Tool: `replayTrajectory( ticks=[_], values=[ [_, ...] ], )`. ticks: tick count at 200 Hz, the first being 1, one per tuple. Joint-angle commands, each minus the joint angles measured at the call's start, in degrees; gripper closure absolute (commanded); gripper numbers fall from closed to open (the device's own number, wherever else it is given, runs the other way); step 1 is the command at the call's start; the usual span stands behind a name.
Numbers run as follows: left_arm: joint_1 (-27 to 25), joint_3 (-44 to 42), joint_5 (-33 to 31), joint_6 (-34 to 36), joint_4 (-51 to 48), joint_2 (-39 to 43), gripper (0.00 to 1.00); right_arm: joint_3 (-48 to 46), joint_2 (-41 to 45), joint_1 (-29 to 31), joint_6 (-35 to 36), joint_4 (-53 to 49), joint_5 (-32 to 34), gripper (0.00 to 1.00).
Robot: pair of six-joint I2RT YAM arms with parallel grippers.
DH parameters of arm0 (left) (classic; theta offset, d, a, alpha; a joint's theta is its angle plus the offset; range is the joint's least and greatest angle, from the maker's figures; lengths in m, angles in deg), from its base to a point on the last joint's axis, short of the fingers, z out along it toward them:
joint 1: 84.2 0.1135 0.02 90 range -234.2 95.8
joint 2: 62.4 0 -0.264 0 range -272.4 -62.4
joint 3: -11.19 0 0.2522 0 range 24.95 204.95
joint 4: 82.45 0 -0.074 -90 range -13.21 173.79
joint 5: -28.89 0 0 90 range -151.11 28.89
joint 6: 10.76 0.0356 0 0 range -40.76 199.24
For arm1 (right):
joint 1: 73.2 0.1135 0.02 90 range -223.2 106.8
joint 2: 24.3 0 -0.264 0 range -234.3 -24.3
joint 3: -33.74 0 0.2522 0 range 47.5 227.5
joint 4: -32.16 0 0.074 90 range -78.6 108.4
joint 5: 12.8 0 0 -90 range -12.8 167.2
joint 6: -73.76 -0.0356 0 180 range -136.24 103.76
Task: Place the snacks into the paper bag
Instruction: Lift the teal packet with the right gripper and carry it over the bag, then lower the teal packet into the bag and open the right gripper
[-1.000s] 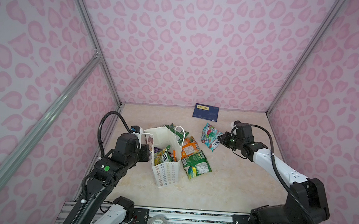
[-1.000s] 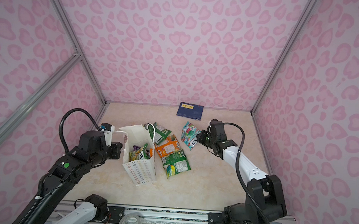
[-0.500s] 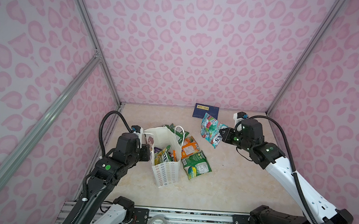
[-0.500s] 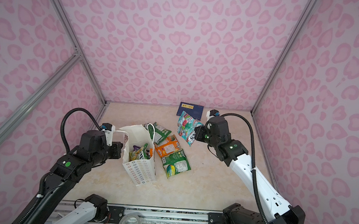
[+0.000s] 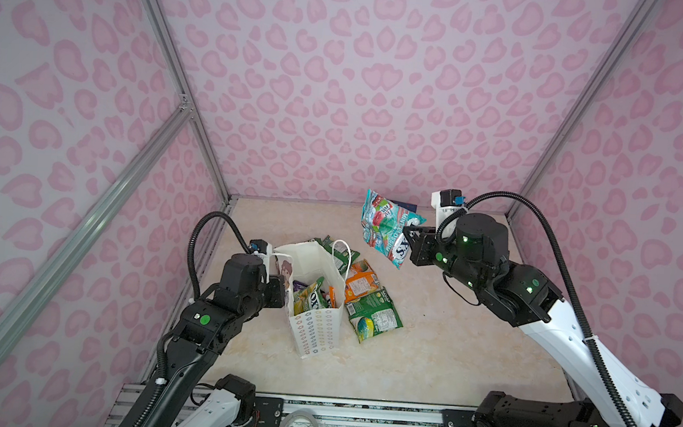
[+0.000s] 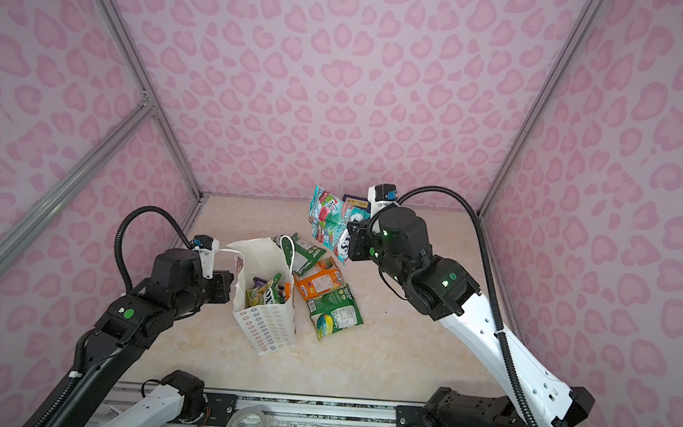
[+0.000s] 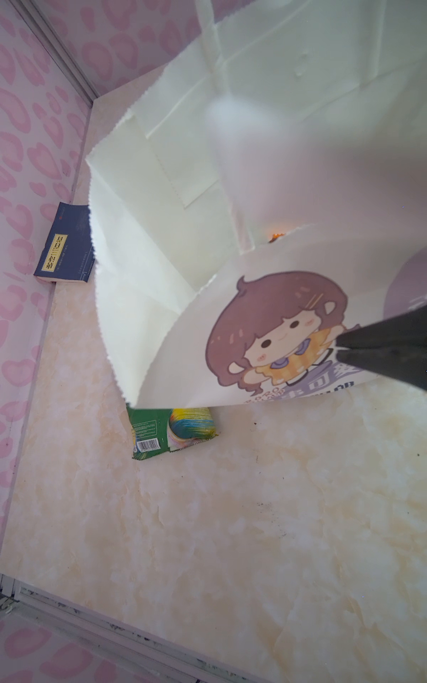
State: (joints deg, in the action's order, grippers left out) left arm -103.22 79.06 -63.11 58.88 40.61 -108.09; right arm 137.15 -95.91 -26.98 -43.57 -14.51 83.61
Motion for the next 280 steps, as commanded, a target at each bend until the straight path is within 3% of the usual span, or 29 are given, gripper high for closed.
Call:
replayTrajectory(
  ticks=[1, 106, 178, 280],
  values=[
    [0.12, -0.23, -0.44, 0.37, 0.38, 0.21, 0.97, 4.1, -1.95, 2.6, 2.82, 0.79, 1.74, 1.0],
    [0.22, -0.23, -0.43, 0.5, 0.47, 0.35, 0.97, 21.71, -17.84, 17.39, 6.31, -0.24, 2.08, 1.0],
    [0.17, -0.05, -0.51, 0.5, 0.8, 2.6, 0.97, 14.1, -20.05, 18.56, 1.25, 0.34, 5.95, 1.0],
    [0.18, -0.26, 0.84, 0.6, 2.32, 5.97, 0.97, 5.21, -21.93, 18.73, -4.04, -1.11, 6.5, 1.0]
  ],
)
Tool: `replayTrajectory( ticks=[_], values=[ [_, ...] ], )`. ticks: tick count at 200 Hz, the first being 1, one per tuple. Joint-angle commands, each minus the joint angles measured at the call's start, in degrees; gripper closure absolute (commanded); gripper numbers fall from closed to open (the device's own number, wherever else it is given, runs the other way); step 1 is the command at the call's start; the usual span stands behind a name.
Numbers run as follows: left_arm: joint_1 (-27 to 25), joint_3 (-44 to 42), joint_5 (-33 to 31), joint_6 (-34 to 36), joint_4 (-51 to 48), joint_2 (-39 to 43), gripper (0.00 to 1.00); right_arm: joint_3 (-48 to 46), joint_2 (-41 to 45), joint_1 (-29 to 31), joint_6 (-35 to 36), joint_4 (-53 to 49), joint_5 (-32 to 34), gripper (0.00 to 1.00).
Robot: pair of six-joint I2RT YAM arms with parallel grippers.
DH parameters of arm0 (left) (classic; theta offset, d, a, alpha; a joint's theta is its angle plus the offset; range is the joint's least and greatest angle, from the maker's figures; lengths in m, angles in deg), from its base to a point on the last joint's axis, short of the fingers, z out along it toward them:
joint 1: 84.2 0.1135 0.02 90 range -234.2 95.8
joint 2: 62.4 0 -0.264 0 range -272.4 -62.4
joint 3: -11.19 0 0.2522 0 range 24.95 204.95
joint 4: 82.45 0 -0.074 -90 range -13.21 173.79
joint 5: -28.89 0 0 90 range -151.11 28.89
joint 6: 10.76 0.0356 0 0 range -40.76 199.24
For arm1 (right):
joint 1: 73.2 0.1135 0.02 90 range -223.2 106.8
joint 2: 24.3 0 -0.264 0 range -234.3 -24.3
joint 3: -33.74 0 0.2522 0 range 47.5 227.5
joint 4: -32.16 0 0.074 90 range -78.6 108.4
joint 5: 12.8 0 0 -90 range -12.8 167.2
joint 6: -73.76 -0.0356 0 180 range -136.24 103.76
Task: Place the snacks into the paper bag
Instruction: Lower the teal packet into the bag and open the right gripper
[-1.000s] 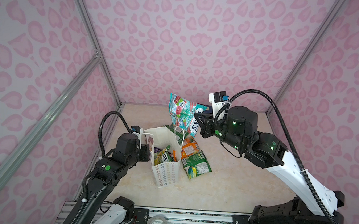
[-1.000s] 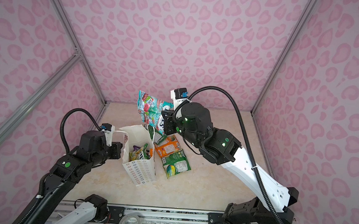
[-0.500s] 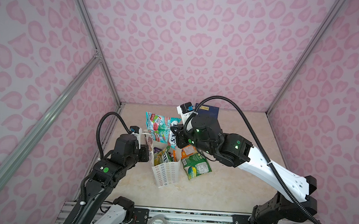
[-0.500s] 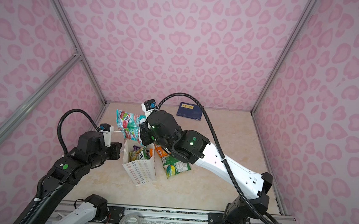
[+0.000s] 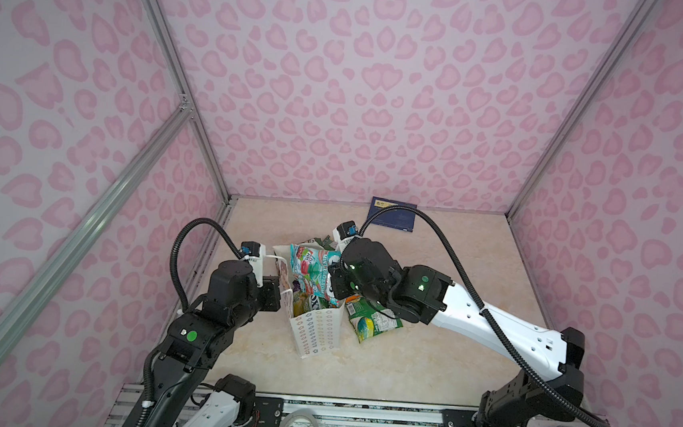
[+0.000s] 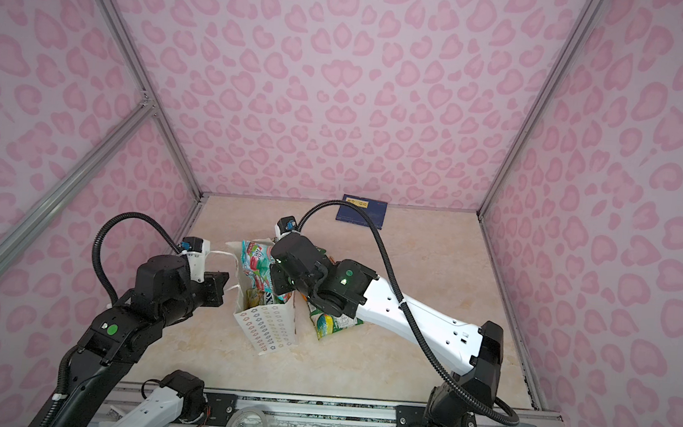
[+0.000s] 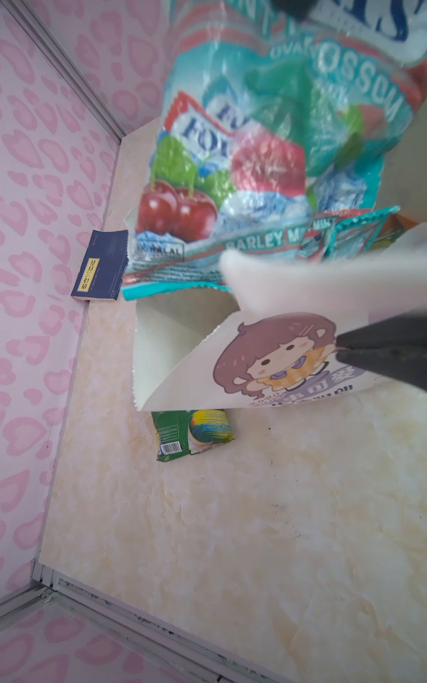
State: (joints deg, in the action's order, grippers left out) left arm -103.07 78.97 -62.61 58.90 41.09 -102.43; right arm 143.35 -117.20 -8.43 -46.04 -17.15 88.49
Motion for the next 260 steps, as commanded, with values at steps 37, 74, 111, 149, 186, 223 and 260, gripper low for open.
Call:
replayTrajectory(
  ticks=[37, 74, 111, 149, 186, 223, 260],
  values=[
    [0.06, -0.23, 0.44, 0.65, 2.1, 0.65, 0.97, -0.84, -2.91, 1.03, -2.09, 1.1, 1.47, 1.0],
    [0.06, -0.31, 0.0, 0.66, 2.42, 1.36, 0.97, -1.17, -4.54, 1.58, -3.09, 2.12, 0.42, 1.0],
    [0.05, -0.27, -0.22, 0.67, 2.29, 1.11, 0.97, -1.55, -4.49, 1.76, -2.83, 4.07, -1.23, 0.79],
    [-0.02, -0.32, -0.26, 0.68, 2.27, 0.75, 0.97, -1.47, -2.74, 2.02, -0.02, 6.21, -2.24, 0.55],
    [0.04, -0.41, -0.84, 0.66, 2.27, 0.74, 0.97, 0.12, -1.27, 2.93, 3.48, 6.45, -4.38, 0.38],
    [0.06, -0.49, -1.4, 0.71, 2.15, 0.4, 0.97, -0.32, 4.0, 3.25, 8.87, 6.6, -6.67, 0.15],
    [0.06, -0.41, -1.4, 0.73, 2.09, -0.1, 0.97, -3.47, 11.7, 3.25, 12.94, 9.23, -10.73, 0.06]
  ],
)
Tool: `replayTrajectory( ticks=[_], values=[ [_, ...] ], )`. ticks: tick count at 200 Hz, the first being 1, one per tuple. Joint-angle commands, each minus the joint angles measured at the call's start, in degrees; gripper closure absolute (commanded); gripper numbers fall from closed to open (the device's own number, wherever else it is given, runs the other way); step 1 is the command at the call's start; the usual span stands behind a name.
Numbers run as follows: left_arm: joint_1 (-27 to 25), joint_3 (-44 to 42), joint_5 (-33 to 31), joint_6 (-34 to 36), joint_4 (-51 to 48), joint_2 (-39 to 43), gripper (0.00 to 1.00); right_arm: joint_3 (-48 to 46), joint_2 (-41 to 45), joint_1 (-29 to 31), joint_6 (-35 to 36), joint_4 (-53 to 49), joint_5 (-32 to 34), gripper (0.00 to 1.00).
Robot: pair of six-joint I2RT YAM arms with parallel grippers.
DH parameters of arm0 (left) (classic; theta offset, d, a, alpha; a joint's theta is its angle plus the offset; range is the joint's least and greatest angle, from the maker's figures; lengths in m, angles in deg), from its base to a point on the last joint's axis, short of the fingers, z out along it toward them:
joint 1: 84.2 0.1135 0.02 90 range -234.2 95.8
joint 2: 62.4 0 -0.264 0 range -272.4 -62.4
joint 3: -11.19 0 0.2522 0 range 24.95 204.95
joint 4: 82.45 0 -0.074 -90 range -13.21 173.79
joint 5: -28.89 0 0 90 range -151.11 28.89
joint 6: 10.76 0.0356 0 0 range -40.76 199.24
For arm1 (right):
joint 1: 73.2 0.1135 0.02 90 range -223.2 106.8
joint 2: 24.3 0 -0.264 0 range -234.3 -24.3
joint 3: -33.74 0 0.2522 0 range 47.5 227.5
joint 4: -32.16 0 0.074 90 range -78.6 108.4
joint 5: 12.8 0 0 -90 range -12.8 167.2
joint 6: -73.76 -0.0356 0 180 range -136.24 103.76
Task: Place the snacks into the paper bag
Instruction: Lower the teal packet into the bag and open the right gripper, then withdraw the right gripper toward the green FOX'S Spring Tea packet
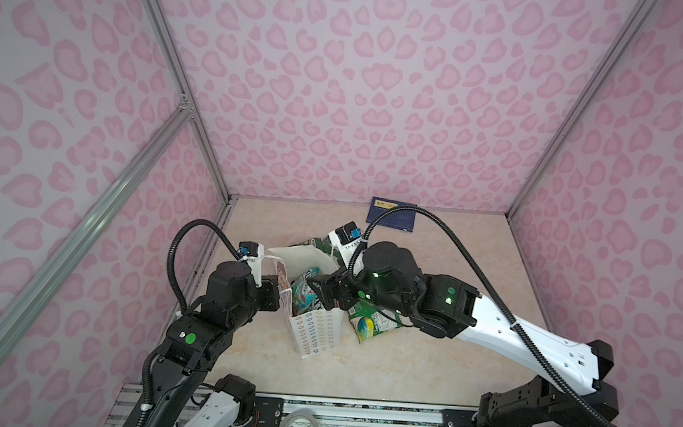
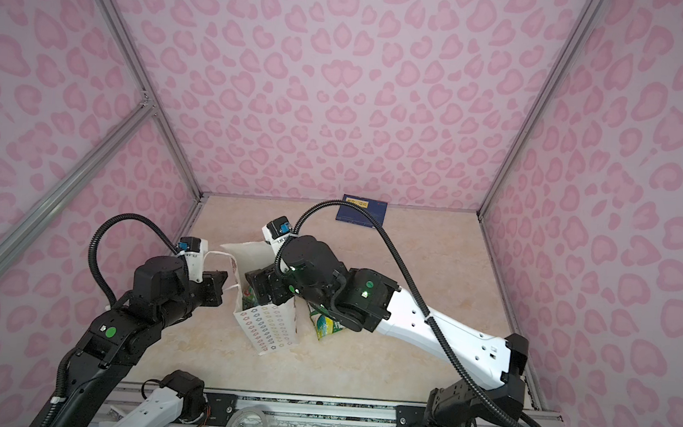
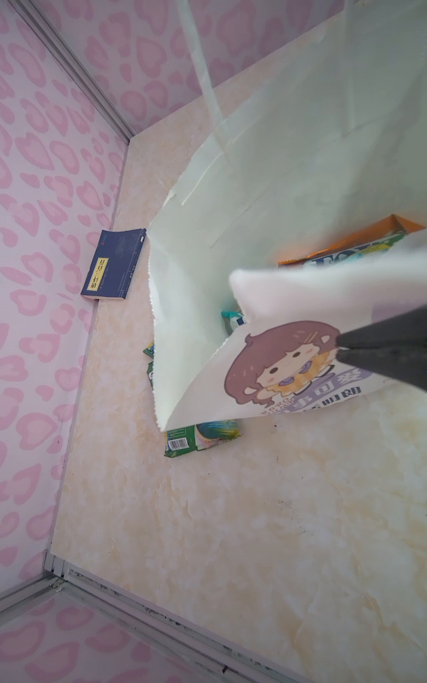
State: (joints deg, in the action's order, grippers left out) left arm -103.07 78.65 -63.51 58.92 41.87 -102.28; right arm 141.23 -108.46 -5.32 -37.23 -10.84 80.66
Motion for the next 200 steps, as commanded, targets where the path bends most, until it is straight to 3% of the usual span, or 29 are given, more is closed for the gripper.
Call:
replayTrajectory(
  ticks=[1, 32, 50, 96, 137, 200],
  values=[
    [0.06, -0.08, -0.51, 0.71, 1.31, -0.27, 0.97, -1.4, 3.13, 0.11, 4.21, 2.93, -2.83, 0.06],
    [0.06, -0.08, -0.69, 0.72, 1.26, -0.22, 0.97, -3.25, 8.21, -0.3, 6.26, 0.96, 4.21, 0.04],
    [0.06, -0.17, -0.99, 0.67, 1.23, -0.2, 0.97, -6.25, 10.9, -3.65, 3.99, -0.97, 6.98, 0.04],
    [0.12, -0.16, -1.11, 0.71, 1.22, -0.86, 0.97, -22.96, 19.75, -19.47, -5.1, 1.47, -1.77, 0.04],
    [0.08, -0.17, -1.07, 0.67, 1.31, -1.24, 0.97, -37.3, 21.01, -32.21, -9.69, 6.28, -11.44, 0.09],
    [0.12, -0.25, -1.21, 0.67, 1.28, -1.44, 0.97, -48.11, 11.54, -36.19, -10.93, 14.64, -17.86, 0.13]
  ],
)
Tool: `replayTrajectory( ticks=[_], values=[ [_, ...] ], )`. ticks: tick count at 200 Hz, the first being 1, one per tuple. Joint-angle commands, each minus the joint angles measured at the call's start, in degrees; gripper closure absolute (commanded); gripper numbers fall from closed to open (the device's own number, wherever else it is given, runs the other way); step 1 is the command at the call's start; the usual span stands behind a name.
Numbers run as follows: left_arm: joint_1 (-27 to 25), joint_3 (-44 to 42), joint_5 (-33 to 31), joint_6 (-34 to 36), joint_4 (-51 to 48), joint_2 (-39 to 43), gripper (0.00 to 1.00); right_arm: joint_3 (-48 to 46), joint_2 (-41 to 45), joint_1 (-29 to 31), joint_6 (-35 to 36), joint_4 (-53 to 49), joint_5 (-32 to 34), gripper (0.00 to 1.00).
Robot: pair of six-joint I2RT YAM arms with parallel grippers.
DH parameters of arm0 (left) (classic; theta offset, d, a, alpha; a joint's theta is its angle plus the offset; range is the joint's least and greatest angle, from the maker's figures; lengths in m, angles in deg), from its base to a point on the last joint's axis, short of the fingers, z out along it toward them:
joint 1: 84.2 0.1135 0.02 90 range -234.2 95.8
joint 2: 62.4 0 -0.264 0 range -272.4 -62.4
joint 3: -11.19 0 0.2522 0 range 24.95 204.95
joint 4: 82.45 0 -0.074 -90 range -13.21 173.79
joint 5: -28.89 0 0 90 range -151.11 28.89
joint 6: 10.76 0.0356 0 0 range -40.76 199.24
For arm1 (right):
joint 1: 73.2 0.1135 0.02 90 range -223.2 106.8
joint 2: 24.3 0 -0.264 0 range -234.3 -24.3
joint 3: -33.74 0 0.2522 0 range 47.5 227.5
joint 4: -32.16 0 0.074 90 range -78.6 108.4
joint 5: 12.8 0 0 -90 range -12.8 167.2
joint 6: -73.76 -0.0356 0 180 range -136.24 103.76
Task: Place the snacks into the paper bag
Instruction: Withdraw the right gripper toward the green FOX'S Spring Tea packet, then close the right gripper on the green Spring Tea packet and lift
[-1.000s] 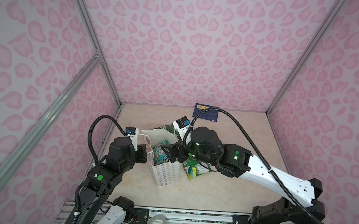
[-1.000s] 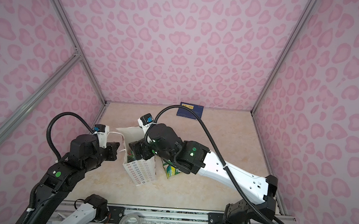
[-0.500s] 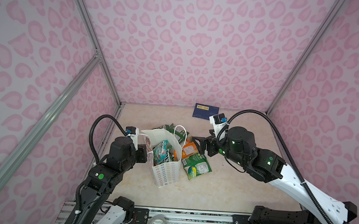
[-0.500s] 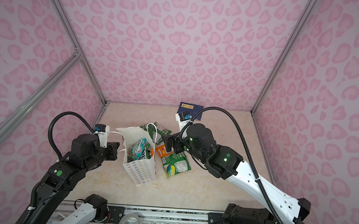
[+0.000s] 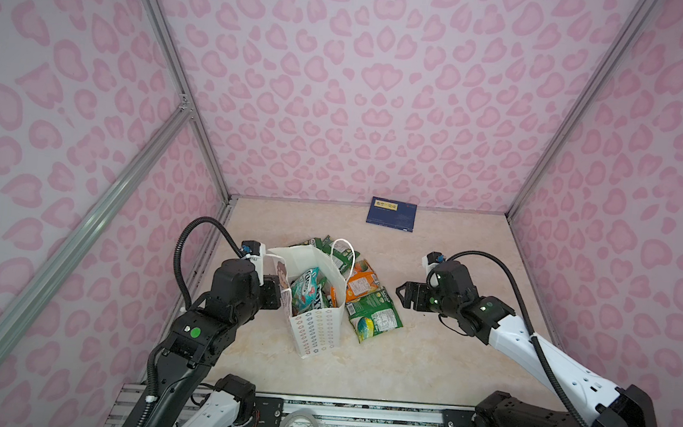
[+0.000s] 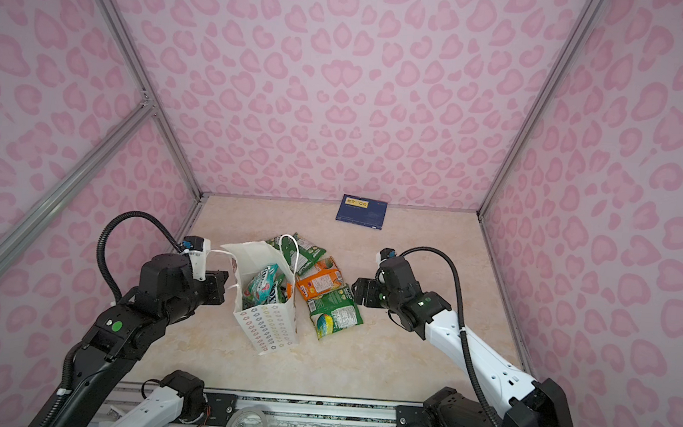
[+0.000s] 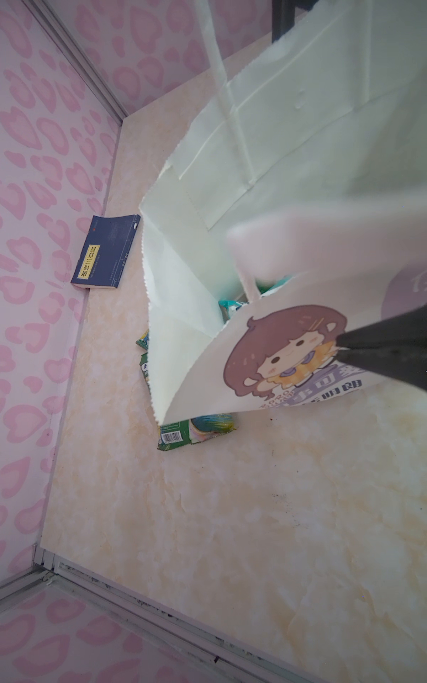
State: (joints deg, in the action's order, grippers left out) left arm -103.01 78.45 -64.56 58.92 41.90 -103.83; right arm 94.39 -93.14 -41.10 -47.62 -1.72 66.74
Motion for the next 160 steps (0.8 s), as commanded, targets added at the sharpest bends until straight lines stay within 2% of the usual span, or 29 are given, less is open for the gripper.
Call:
replayTrajectory(
  ticks=[1, 20, 67, 115, 131, 147, 160],
  values=[
    [0.07, -0.06, -0.21, 0.65, 1.32, 0.12, 0.97, -1.32, -3.99, -0.43, -0.49, 5.62, -4.03, 0.13],
    [0.06, -0.23, -0.65, 0.7, 1.38, 0.55, 0.96, -0.86, -9.11, -1.43, -0.1, 7.0, -7.13, 0.14],
    [0.09, -0.24, -0.55, 0.77, 1.53, 0.03, 0.96, 0.88, -20.89, -2.3, -0.57, 12.51, -10.62, 0.32],
    [0.05, -0.32, -0.95, 0.8, 1.59, 0.25, 0.96, 1.18, -25.08, -2.36, -0.91, 14.97, -10.72, 0.44],
    [0.04, -0.32, -1.13, 0.79, 1.48, 0.32, 0.96, 1.26, -25.93, -2.41, -1.05, 15.29, -10.9, 0.5],
    [0.07, -0.32, -0.71, 0.8, 1.53, 0.12, 0.96, 1.53, -26.26, -2.43, -0.72, 15.48, -10.78, 0.62],
    [0.08, -0.27, -0.58, 0.8, 1.55, 0.14, 0.96, 1.6, -26.34, -2.47, -0.61, 15.13, -9.71, 0.65]
  ],
)
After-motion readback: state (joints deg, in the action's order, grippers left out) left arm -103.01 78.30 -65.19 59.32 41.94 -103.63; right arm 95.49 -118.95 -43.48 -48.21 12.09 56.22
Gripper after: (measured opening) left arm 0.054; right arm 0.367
